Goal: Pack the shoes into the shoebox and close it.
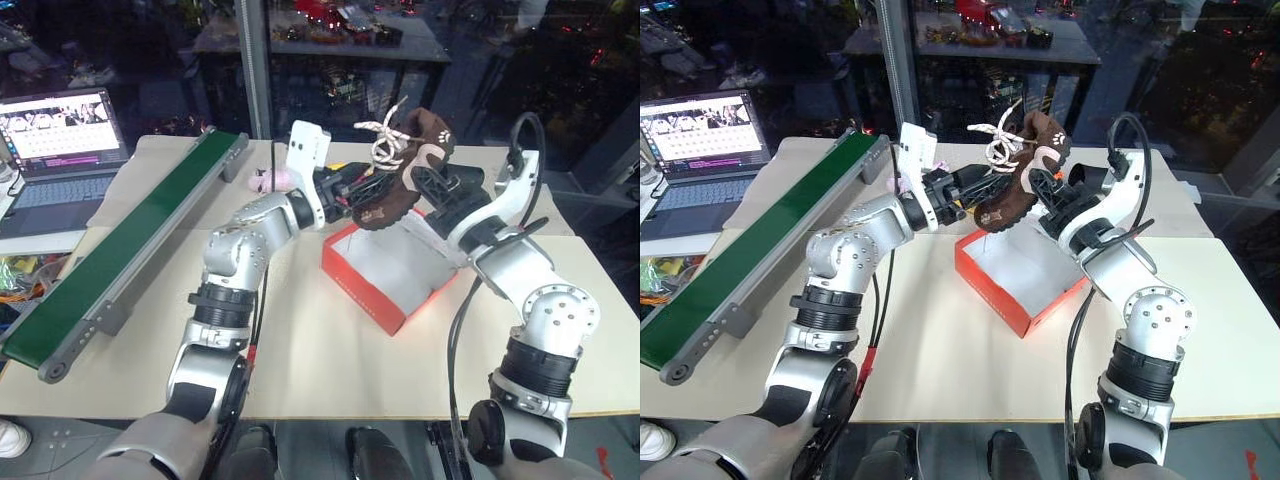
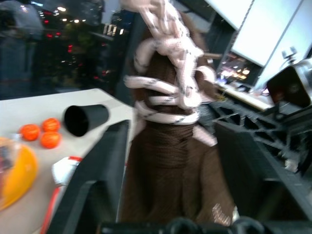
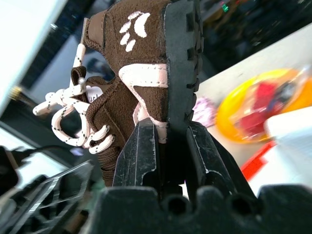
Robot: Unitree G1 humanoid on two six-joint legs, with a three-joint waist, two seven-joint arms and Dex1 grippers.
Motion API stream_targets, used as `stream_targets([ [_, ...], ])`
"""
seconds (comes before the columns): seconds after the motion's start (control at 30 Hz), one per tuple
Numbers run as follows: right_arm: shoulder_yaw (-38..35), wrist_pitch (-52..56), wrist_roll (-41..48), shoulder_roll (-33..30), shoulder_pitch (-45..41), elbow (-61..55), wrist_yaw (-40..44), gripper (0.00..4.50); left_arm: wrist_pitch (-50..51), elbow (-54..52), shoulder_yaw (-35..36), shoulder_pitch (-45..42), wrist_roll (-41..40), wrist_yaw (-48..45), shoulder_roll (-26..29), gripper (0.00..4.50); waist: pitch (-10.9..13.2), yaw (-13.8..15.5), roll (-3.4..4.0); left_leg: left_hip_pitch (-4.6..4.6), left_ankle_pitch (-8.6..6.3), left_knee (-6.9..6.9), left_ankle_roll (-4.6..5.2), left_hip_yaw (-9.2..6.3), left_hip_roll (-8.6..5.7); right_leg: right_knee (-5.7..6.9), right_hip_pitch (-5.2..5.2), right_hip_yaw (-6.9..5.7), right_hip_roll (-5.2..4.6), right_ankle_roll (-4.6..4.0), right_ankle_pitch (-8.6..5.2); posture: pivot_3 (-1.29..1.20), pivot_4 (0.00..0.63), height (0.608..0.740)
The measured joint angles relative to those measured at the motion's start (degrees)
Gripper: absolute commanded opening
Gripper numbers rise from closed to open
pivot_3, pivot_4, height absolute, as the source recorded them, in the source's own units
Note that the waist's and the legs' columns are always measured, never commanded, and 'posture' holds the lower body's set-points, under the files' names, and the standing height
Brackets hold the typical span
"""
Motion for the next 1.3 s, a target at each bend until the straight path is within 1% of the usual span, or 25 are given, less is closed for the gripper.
stream_targets([
  [0.03,1.0,0.0,-2.6,-3.6,-0.6,0.3,1.6,0.28,-0.8,1.3,1.2,0.0,0.9,0.2,2.2,3.48,0.0,0.0,0.00,0.01,0.00,-0.04,0.00,0.00,0.01,-0.02,-0.01,-0.01,0.01,-0.01,-0.01,0.00,0.150,0.736],
  [0.07,3.3,0.2,-6.0,-8.4,-1.1,1.0,4.1,0.28,-1.7,2.8,1.8,0.1,2.0,0.4,4.5,3.48,0.0,0.0,0.02,0.01,0.00,-0.10,0.00,0.01,0.00,-0.05,-0.02,-0.01,0.00,-0.02,-0.03,0.00,0.150,0.736],
  [0.1,5.6,0.5,-8.5,-12.0,-1.6,1.8,6.3,0.28,-2.2,3.8,2.2,0.3,3.1,0.5,6.3,3.48,0.0,0.1,0.01,0.01,0.00,-0.13,0.00,0.01,0.00,-0.10,-0.02,-0.01,0.00,-0.02,-0.03,0.00,0.150,0.736],
  [0.17,11.2,0.8,-13.9,-17.3,-2.7,4.1,12.2,0.28,-3.1,4.9,2.3,1.4,5.0,0.5,8.7,3.48,0.0,0.1,0.02,0.01,-0.01,-0.18,0.01,0.02,-0.01,-0.15,-0.01,-0.01,-0.03,-0.02,-0.05,0.00,0.150,0.736],
  [0.2,15.2,0.7,-16.9,-19.3,-3.5,5.7,16.4,0.28,-3.3,4.8,2.1,2.4,5.5,0.5,8.9,3.48,0.0,0.2,0.01,-0.01,-0.01,-0.17,0.01,0.03,-0.01,-0.17,-0.01,-0.02,-0.03,-0.02,-0.05,0.00,0.150,0.736],
  [0.27,20.7,0.3,-20.4,-20.5,-3.9,7.7,22.0,0.28,-3.3,4.5,1.4,3.8,5.7,0.4,8.3,3.48,0.0,0.3,0.01,-0.03,-0.01,-0.14,0.01,0.03,-0.02,-0.16,-0.01,-0.02,-0.04,-0.01,-0.05,0.00,0.150,0.736],
  [0.33,27.8,-2.0,-25.5,-20.5,-4.9,11.7,29.6,0.28,-2.9,2.0,0.4,6.0,5.7,0.4,7.3,3.48,0.0,0.5,0.00,-0.08,-0.01,-0.08,0.01,0.03,-0.02,-0.15,-0.03,-0.03,-0.04,-0.01,-0.04,0.00,0.150,0.736],
  [0.47,36.7,-9.1,-34.9,-20.4,-7.0,19.5,39.5,0.28,-1.4,-4.0,-0.3,8.9,5.1,0.8,5.9,3.48,0.0,0.8,0.00,-0.11,-0.01,0.02,0.01,0.03,-0.04,-0.14,-0.04,-0.02,-0.04,0.03,-0.01,0.00,0.150,0.736],
  [0.53,39.7,-13.4,-39.6,-19.9,-8.0,24.0,44.0,0.28,-0.4,-7.0,-0.5,10.3,4.9,1.1,5.6,3.48,0.0,1.0,0.00,-0.09,-0.01,0.04,0.00,0.03,-0.03,-0.10,-0.04,-0.02,-0.04,0.03,-0.01,0.00,0.150,0.736],
  [0.77,44.1,-25.0,-51.1,-18.7,-12.2,37.7,54.7,0.28,2.9,-12.9,1.0,15.1,3.9,4.7,5.5,3.48,0.0,1.3,0.00,-0.06,0.00,0.11,0.00,0.03,-0.03,-0.02,-0.04,-0.02,-0.03,0.03,0.01,0.00,0.150,0.736],
  [0.9,45.9,-31.2,-57.3,-15.9,-14.9,46.1,59.3,0.28,3.4,-15.5,1.8,16.0,3.0,6.3,5.2,3.48,0.0,1.5,0.00,-0.06,-0.01,0.13,-0.01,0.03,-0.03,-0.03,-0.02,-0.02,-0.03,0.03,0.01,0.00,0.150,0.736],
  [0.97,46.8,-34.5,-59.8,-14.1,-15.6,50.2,60.8,0.28,3.7,-16.7,1.8,16.7,2.9,6.9,5.0,3.48,0.0,1.5,0.00,-0.05,0.00,0.12,-0.01,0.03,-0.04,-0.02,-0.01,-0.02,-0.03,0.03,0.01,0.00,0.150,0.736],
  [1.07,46.6,-37.8,-62.6,-11.2,-19.2,58.3,61.8,0.28,4.7,-17.5,1.9,17.4,2.8,7.9,4.7,3.48,0.0,1.5,-0.01,0.09,0.00,0.17,-0.02,0.02,-0.03,-0.03,0.15,-0.03,-0.03,0.04,0.05,0.00,0.150,0.736],
  [1.13,45.8,-40.5,-64.3,-8.9,-21.5,65.1,61.2,0.28,5.3,-18.4,2.0,17.6,2.8,8.5,4.7,3.48,0.0,1.4,-0.05,0.37,0.00,0.17,-0.03,0.02,-0.03,-0.10,0.48,-0.07,-0.03,0.04,0.04,0.00,0.150,0.736],
  [1.2,44.9,-42.2,-65.1,-8.0,-22.2,68.6,60.4,0.28,5.4,-18.9,2.0,17.7,2.7,8.8,4.6,3.48,0.0,1.3,-0.08,0.74,-0.02,0.13,-0.04,0.01,-0.02,-0.18,0.87,-0.10,-0.05,0.05,0.03,0.00,0.150,0.736],
  [1.27,43.2,-43.5,-66.1,-6.9,-23.8,73.6,58.0,1.26,5.7,-20.3,2.2,17.8,2.4,9.1,4.7,3.52,-0.1,1.2,-0.13,0.85,-0.12,0.13,-0.20,0.01,-0.03,-0.18,0.97,-0.10,-0.06,0.04,0.03,0.00,0.150,0.736],
  [1.3,42.0,-44.2,-66.2,-6.5,-24.3,75.6,56.6,1.46,5.8,-20.9,2.3,17.9,2.1,9.3,4.6,3.52,-0.1,1.2,-0.14,0.86,-0.13,0.13,-0.22,0.01,-0.02,-0.16,0.97,-0.11,-0.07,0.03,0.03,0.00,0.150,0.736],
])
